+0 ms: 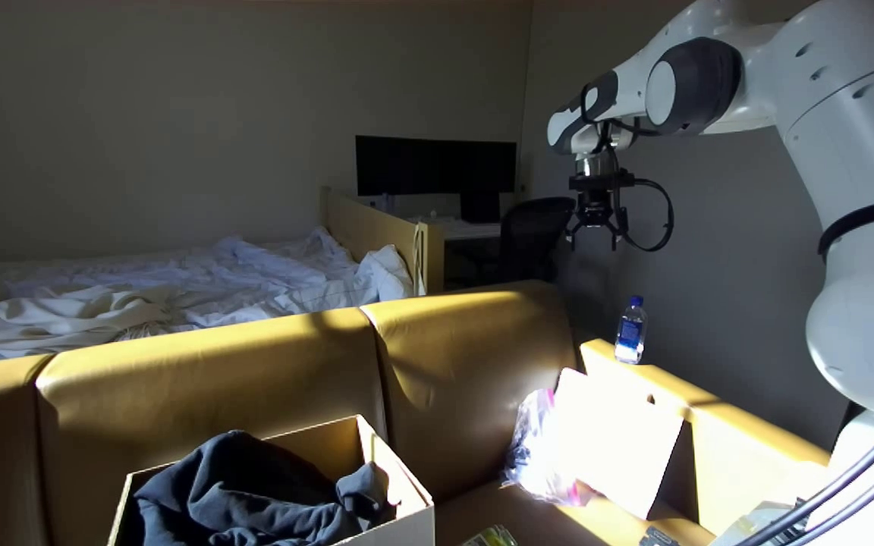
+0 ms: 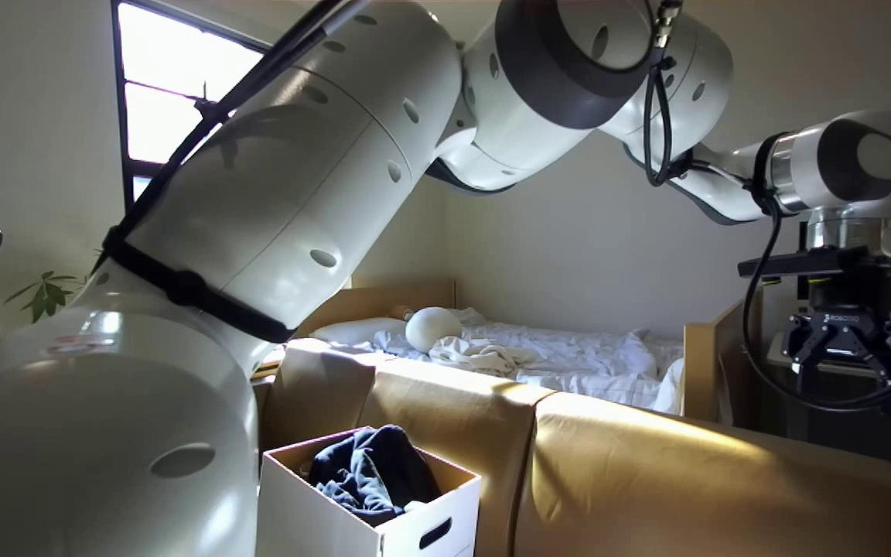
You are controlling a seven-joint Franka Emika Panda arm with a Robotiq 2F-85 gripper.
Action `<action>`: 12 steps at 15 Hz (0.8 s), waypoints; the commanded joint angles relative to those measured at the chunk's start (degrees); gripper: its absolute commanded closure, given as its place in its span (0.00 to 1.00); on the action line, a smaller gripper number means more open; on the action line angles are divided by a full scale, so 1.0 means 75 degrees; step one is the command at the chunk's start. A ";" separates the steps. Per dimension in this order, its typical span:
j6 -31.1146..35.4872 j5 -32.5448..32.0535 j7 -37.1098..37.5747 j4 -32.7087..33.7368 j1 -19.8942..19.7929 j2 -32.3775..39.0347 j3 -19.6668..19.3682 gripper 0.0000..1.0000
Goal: Pick up the bottle from the box and put it on the sofa
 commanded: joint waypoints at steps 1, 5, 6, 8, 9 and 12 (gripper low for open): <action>0.0363 -0.0027 -0.0778 -0.0530 0.0207 -0.0474 0.0272 0.00; 0.0848 0.0082 -0.0924 -0.0789 0.0461 -0.0634 0.0572 0.00; 0.0958 0.0040 -0.0938 -0.0939 0.0527 -0.0714 0.0622 0.00; 0.1158 0.0063 -0.0674 -0.1328 0.0661 -0.0919 0.0629 0.00; 0.1369 -0.0036 -0.0574 -0.1556 0.0723 -0.1075 0.0550 0.00; 0.1093 0.0022 -0.0613 -0.0917 0.0692 -0.0612 0.0584 0.00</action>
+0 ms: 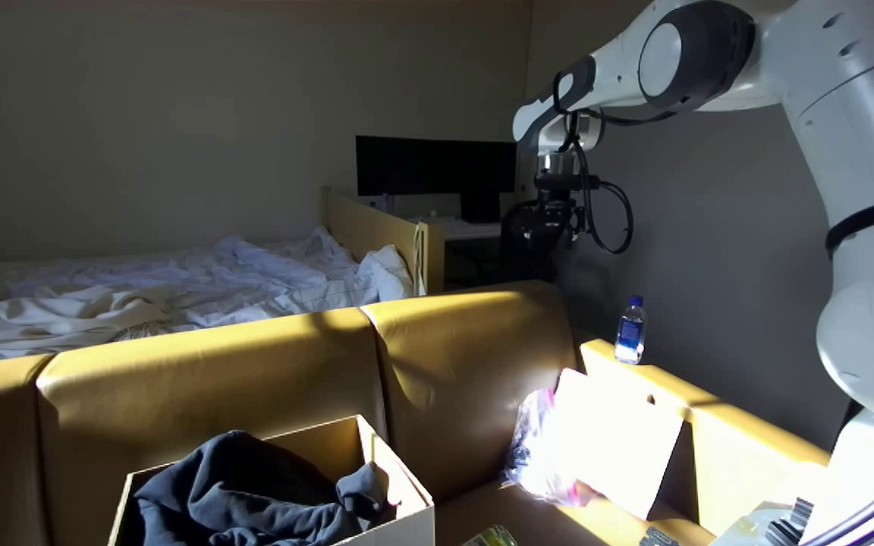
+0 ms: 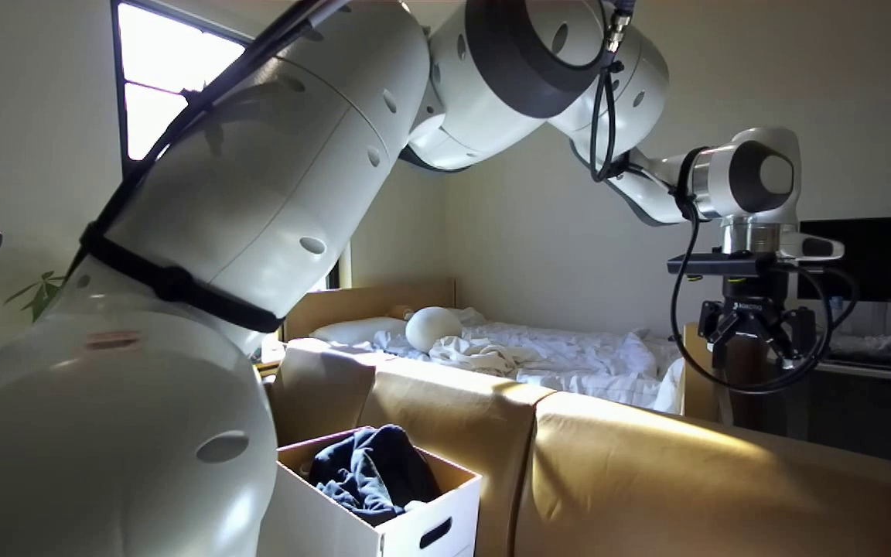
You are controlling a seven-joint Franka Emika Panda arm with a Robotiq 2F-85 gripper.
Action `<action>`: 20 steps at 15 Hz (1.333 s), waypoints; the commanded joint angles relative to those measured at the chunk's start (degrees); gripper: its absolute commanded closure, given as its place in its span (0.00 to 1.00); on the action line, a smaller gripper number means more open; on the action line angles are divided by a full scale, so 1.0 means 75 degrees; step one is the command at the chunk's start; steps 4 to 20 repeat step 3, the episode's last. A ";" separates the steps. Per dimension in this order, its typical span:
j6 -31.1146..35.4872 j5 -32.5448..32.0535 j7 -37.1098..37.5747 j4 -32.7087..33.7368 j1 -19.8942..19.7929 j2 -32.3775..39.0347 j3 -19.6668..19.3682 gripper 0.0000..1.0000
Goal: Pick up the bottle from the box and put it on the sofa
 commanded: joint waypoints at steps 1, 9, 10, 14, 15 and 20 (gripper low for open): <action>-0.0033 0.0001 -0.0009 -0.0008 -0.0014 -0.0033 -0.0014 0.00; -0.0028 0.0000 -0.0008 -0.0066 -0.0016 -0.0092 -0.0031 0.00; -0.0028 0.0000 -0.0008 -0.0066 -0.0016 -0.0092 -0.0031 0.00; -0.0028 0.0000 -0.0008 -0.0066 -0.0016 -0.0092 -0.0031 0.00; -0.0028 0.0000 -0.0008 -0.0066 -0.0016 -0.0092 -0.0031 0.00; -0.0028 0.0000 -0.0008 -0.0066 -0.0016 -0.0092 -0.0031 0.00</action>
